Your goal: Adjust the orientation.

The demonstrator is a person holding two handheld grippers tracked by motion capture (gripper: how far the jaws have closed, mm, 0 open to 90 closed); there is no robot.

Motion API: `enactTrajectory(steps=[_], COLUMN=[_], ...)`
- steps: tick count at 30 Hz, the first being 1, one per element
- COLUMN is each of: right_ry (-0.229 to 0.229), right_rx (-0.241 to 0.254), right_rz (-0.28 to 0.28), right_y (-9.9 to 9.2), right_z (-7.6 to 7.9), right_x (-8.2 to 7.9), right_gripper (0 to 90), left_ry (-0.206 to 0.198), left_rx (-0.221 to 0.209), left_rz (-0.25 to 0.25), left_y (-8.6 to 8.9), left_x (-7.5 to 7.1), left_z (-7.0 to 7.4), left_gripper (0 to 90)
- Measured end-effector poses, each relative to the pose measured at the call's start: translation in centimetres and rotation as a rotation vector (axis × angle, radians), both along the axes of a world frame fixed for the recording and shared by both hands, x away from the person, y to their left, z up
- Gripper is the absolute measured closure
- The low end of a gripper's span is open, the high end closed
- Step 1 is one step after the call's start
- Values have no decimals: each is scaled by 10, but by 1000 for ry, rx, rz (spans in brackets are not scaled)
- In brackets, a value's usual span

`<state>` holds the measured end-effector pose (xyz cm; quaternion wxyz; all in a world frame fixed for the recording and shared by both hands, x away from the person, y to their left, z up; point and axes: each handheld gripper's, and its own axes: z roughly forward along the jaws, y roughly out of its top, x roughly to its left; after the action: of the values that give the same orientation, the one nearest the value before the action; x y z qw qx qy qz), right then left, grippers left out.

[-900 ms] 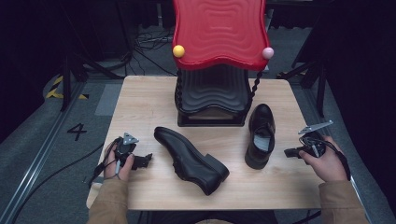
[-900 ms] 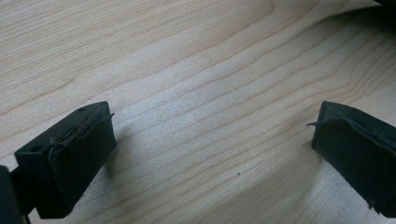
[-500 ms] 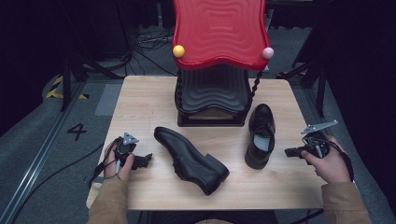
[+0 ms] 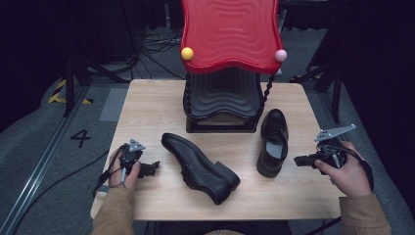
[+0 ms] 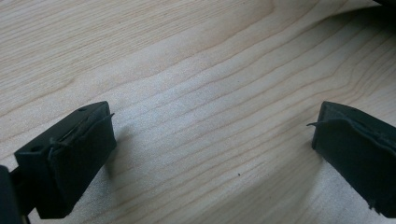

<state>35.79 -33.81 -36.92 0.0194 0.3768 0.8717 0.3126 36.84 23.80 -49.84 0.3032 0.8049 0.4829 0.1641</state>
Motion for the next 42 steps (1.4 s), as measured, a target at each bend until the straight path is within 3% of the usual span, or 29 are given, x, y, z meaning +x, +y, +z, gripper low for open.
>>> enactTrajectory(steps=[3, 7, 12, 16, 34, 42], right_ry=[-1, 5, -12, 4, -7, 4], right_rx=[6, 57, 55, 105, 70, 55], right_rz=[19, 93, 135, 203, 309, 367], right_y=[5, 17, 31, 43, 96, 129], right_z=[4, 13, 21, 22, 20, 11], right_x=[-2, -9, -15, -16, -13, -10], right_gripper=[900, 900, 900, 900, 900, 900], left_ry=[0, 0, 0, 0, 0, 0], left_rx=[0, 0, 0, 1, 0, 0], left_rz=[0, 0, 0, 0, 0, 0], left_y=[0, 0, 0, 0, 0, 0], left_x=[0, 0, 0, 0, 0, 0], left_z=[0, 0, 0, 0, 0, 0], left_gripper=[0, 0, 0, 0, 0, 0])
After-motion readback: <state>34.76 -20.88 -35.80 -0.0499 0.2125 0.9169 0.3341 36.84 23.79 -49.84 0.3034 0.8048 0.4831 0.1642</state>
